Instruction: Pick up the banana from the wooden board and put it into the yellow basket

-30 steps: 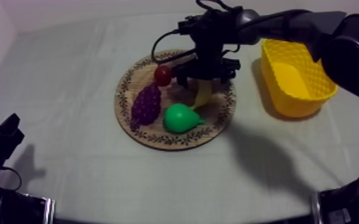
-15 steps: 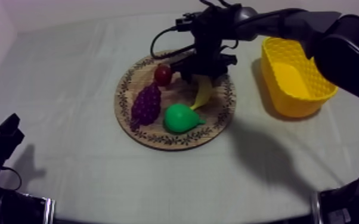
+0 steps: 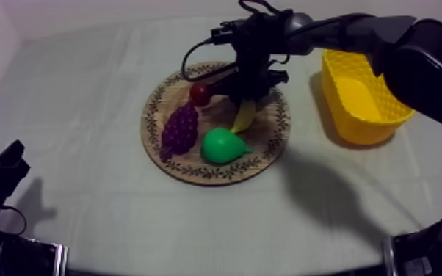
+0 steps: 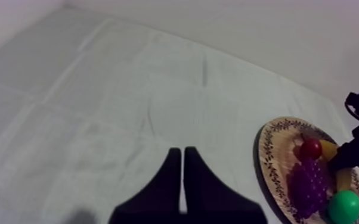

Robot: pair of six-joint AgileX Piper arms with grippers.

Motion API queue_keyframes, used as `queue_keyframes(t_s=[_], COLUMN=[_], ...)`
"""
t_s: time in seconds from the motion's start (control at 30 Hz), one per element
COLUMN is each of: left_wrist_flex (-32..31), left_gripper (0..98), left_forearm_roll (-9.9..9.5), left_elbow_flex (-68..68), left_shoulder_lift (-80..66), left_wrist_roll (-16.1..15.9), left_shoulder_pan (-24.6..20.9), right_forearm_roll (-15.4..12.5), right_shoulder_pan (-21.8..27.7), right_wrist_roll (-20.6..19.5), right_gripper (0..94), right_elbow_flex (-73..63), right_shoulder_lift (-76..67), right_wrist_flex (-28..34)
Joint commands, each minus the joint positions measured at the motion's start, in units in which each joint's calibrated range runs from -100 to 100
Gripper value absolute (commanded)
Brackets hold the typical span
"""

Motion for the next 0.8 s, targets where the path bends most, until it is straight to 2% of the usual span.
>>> queue_keyframes(t_s=[0.0,0.33,0.57,0.77], left_wrist_flex=[0.0,0.0,0.0,0.0], left_gripper=[0.1,0.1,0.1,0.1], left_forearm_roll=[-0.01,-0.01,-0.01,-0.01], left_elbow_flex=[0.0,0.0,0.0,0.0], left_shoulder_lift=[0.0,0.0,0.0,0.0], left_wrist_roll=[0.0,0.0,0.0,0.0], left_shoulder_pan=[0.0,0.0,0.0,0.0], right_forearm_roll=[-0.1,1.2,3.5,6.0], right_shoulder_pan=[-0.1,1.0,3.3,5.6], right_wrist_roll=[-0.2,0.7,2.2,3.6], right_gripper=[19.7,20.7,21.7,22.2], right_elbow_flex=[0.1,1.0,2.9,9.7], right_shoulder_lift=[-0.2,-11.9,-25.6,-37.9], right_wrist_flex=[0.5,4.0,6.1,6.0])
